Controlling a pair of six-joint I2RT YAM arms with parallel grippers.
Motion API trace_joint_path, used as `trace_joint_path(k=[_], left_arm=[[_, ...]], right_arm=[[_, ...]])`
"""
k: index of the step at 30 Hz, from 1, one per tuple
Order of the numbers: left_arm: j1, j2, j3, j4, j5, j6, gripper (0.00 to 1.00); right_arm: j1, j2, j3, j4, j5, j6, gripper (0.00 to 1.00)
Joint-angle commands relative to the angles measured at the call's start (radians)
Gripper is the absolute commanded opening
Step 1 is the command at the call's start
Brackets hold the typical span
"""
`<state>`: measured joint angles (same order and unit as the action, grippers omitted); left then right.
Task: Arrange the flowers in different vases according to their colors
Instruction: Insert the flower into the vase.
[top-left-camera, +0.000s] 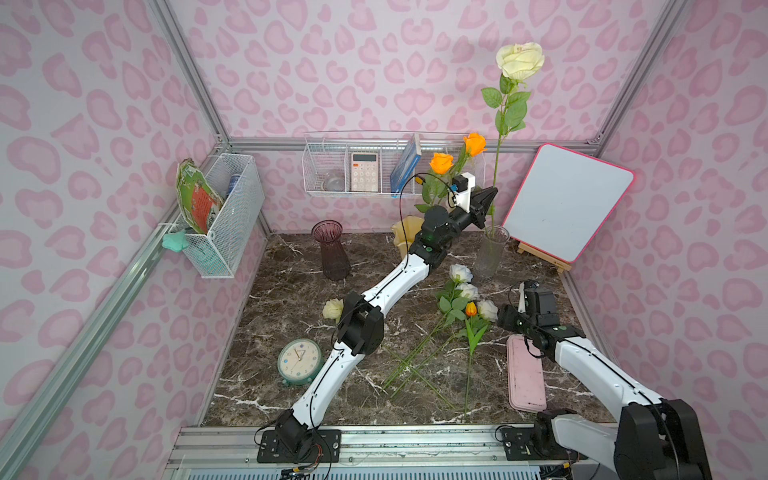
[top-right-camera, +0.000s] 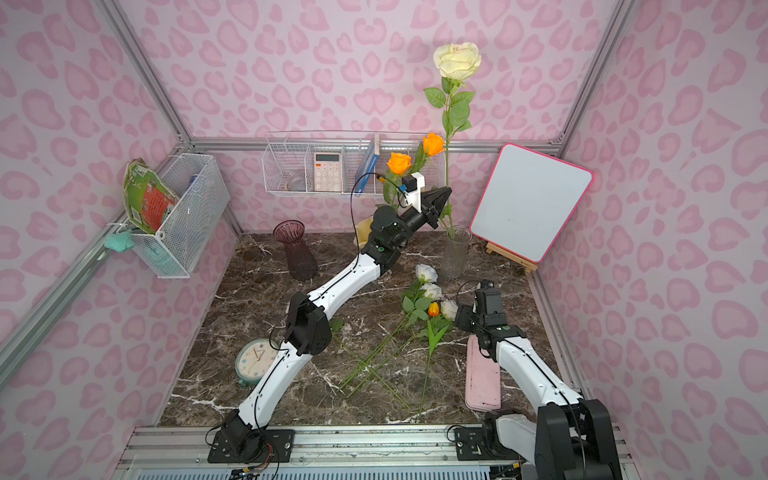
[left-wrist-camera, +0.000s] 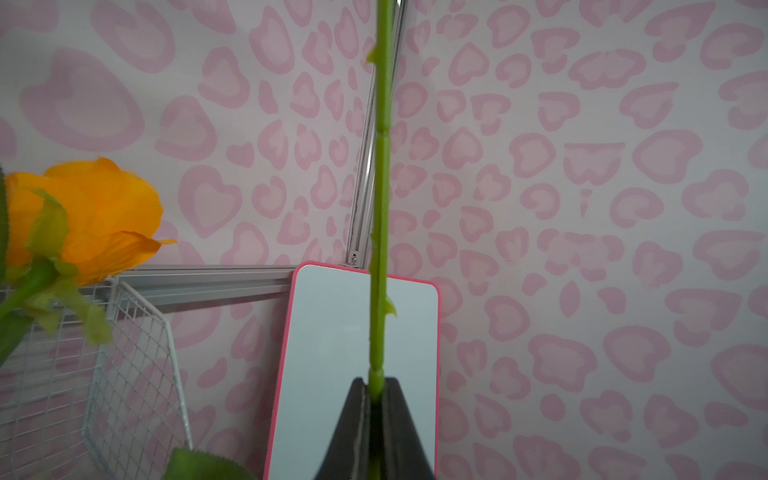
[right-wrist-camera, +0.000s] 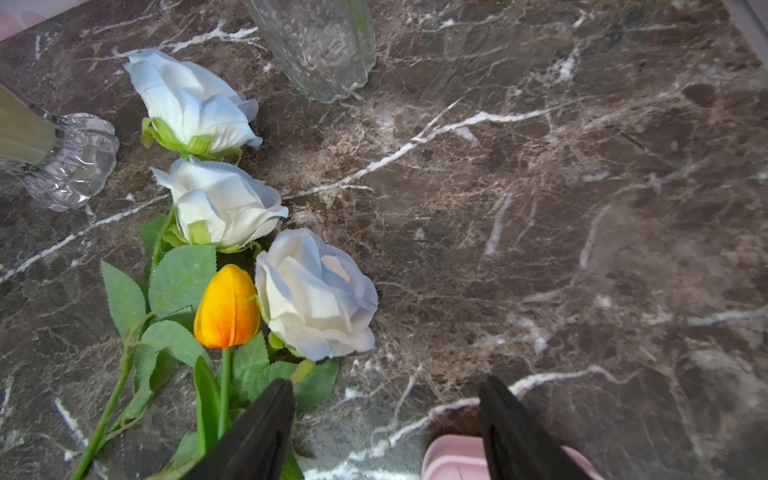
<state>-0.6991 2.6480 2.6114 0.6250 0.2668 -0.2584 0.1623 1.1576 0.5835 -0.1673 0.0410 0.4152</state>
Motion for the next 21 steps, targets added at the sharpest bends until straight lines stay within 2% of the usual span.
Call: trace_joint_path(k=[1, 10, 17, 21], left_arm=[[-0.007, 0.035, 0.022, 0.064, -0.031, 0.037, 0.0], [-0.009, 0.076, 0.021, 0.025, -0.032, 0.08, 0.0], [-0.009, 0.07, -0.014, 0.057, -0.041, 0.066, 0.0], [-0.011, 0.021, -0.009, 0.068, 0.012, 0.036, 0.0]], right_arm=[[0.0, -0.002, -0.003, 0.026, -0.021, -0.016, 0.73], [0.0, 0.001, -0.007, 0.033, -0.034, -0.026, 0.73], [0.0, -0.006, -0.011, 0.043, -0.039, -0.034, 0.73], [0.001, 0.007, -0.012, 0.046, -0.044, -0.035, 0.72]])
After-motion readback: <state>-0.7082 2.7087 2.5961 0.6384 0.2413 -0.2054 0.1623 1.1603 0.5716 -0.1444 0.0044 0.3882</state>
